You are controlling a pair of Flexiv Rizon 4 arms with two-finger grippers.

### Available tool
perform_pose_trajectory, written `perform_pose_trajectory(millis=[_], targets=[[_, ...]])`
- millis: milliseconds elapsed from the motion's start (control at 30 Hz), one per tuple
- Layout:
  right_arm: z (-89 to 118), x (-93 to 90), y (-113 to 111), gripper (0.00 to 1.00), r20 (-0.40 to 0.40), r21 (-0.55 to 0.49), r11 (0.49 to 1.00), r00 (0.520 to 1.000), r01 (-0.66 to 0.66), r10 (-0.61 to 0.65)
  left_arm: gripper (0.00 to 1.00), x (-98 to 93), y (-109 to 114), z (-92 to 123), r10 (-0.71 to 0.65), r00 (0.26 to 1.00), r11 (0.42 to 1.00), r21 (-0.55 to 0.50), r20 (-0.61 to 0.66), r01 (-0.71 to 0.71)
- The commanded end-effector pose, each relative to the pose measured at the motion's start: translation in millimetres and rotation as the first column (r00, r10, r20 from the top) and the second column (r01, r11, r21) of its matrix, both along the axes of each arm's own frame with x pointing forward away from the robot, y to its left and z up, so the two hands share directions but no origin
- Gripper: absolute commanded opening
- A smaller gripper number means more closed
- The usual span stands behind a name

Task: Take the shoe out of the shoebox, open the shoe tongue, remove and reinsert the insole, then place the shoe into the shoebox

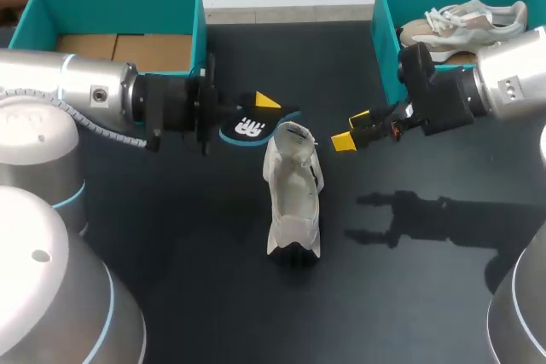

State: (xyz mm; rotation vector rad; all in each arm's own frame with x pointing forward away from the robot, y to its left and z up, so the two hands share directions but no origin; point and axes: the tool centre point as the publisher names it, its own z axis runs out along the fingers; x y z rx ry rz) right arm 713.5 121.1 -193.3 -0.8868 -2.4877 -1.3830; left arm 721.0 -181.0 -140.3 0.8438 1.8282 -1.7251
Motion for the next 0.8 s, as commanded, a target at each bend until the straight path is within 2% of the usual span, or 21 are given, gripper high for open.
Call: perform_pose_trajectory(millis=[33, 567, 600, 700, 800], targets=[[3.8, 3.0, 5.2, 1.00, 0.236, -0.425, 0.904, 0.957, -0.052, 0.166, 0.00, -1.2, 0.4, 0.2, 0.000, 1.000, 1.000, 0.002, 0.000, 0.000], [3.8, 3.0, 5.2, 1.00, 0.236, -0.425, 0.904, 0.957, -0.052, 0.166, 0.00, -1.2, 0.4, 0.2, 0.000, 1.000, 1.000, 0.002, 0.000, 0.000], [-1.8, 3.0, 3.5, 1.00, 0.270, -0.437, 0.897, 0.942, -0.064, 0.198, 0.00, -1.2, 0.4, 0.2, 0.000, 1.000, 1.000, 0.002, 0.000, 0.000], [-18.7, 0.9, -4.4, 1.00, 0.307, -0.476, 0.873, 0.910, -0.105, 0.277, 0.00, -1.2, 0.4, 0.2, 0.000, 1.000, 1.000, 0.002, 0.000, 0.000], [-34.7, -0.3, -12.0, 1.00, 0.370, -0.490, 0.859, 0.855, -0.152, 0.362, 0.00, -1.2, 0.4, 0.2, 0.000, 1.000, 1.000, 0.002, 0.000, 0.000]])
